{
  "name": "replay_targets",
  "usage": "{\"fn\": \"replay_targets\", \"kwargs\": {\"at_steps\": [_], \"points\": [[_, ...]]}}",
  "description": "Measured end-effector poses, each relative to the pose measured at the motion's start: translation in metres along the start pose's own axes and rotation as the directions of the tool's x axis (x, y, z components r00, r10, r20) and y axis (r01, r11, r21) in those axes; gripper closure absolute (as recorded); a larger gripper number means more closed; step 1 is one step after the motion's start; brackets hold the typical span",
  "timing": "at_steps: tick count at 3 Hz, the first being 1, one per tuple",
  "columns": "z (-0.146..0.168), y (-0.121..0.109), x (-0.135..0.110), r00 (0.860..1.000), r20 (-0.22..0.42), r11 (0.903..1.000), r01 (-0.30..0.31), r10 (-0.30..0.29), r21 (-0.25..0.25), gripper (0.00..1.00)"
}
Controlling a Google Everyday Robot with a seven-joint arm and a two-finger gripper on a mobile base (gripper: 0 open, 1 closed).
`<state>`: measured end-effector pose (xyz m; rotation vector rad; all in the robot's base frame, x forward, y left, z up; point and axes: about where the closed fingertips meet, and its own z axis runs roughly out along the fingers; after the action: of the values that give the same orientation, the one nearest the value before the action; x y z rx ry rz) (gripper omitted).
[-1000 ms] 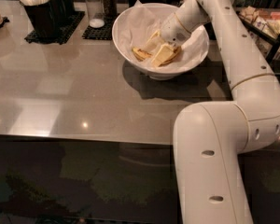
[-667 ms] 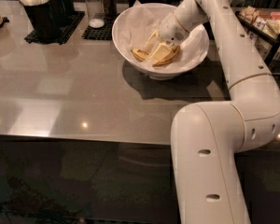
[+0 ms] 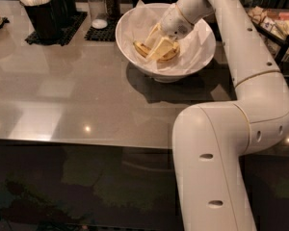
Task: Pick banana from white bowl
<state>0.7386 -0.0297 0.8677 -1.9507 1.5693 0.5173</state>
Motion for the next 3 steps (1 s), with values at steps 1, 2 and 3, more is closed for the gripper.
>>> {"fn": "replay_targets", "kwargs": {"at_steps": [1,2,3], "points": [[-0.018,-0.002,-0.007,0.999,-0.038,0.9994,0.013,-0.012,0.031,1.0],[-0.042,-0.008,-0.009,0.998,-0.067,0.9953,0.011,-0.005,0.096,1.0],[-0.083,-0.011,-0.012,0.995,-0.104,0.982,0.018,0.001,0.188,1.0]]}}
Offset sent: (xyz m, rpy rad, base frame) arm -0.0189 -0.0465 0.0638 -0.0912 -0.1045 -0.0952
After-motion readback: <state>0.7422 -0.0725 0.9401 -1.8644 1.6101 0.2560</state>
